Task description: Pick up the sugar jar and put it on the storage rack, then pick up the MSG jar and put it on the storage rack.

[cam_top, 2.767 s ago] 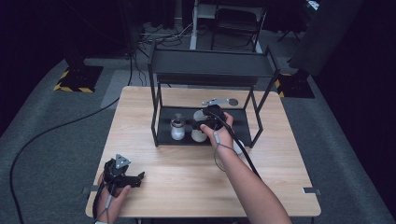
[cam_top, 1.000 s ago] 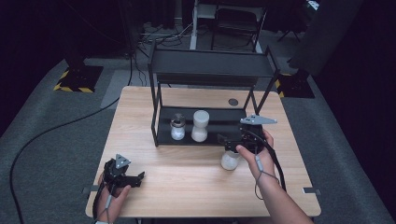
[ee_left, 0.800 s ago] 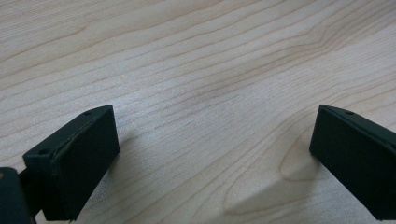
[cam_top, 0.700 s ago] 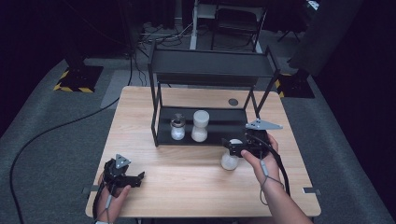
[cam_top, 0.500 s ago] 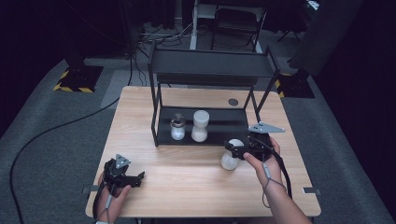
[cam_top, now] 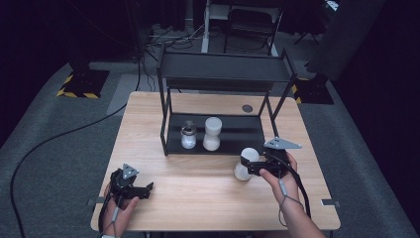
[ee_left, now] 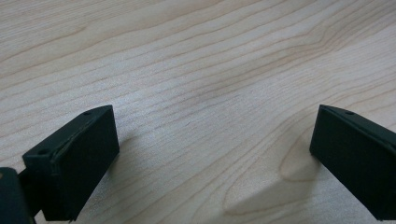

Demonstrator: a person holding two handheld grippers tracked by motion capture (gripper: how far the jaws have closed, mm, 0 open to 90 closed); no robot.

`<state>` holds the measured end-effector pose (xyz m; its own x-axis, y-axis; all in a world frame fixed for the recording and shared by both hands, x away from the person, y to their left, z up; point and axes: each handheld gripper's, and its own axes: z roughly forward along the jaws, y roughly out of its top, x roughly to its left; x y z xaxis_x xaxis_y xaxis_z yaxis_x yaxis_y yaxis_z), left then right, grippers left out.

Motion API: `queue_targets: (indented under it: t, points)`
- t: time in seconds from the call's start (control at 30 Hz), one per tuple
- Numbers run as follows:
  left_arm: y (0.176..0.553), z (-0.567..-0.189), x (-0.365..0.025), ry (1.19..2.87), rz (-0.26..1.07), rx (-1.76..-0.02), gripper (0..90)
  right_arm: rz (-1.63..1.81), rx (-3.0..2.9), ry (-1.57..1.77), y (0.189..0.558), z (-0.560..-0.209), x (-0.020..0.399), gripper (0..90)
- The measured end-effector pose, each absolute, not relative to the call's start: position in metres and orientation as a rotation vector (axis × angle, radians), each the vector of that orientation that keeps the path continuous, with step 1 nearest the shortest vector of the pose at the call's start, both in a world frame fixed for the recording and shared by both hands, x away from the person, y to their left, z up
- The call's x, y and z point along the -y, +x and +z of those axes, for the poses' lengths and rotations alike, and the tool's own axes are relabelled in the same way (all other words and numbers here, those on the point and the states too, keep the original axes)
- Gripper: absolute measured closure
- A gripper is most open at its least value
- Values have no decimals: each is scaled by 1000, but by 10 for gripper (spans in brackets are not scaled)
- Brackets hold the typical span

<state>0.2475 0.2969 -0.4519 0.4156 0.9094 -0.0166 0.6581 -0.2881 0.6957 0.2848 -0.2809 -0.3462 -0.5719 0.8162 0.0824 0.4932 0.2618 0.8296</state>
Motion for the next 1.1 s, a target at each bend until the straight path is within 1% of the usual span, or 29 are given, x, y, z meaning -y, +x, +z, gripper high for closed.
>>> queue_targets:
  t: [0.47,0.63,0.83,0.9,0.97,1.07,1.1]
  points:
    - [248,-452,-296,2044,516,-1326,5,1170,-2210,1214,289,-369,277,44]
    - [248,-452,-296,2044,516,-1326,5,1143,-2227,1223,294,-373,275,62]
    - [248,-452,-297,2047,515,-1323,5,1115,-2225,1215,297,-375,268,153]
    - [248,-452,-297,2047,515,-1321,5,1101,-2239,1224,300,-375,267,196]
    - [248,-452,-297,2047,516,-1321,5,1095,-2247,1224,301,-375,266,265]
    - [248,-452,-297,2047,516,-1321,5,1103,-2251,1208,300,-375,267,320]
    - [248,-452,-297,2047,515,-1321,5,1106,-2251,1204,299,-375,266,325]
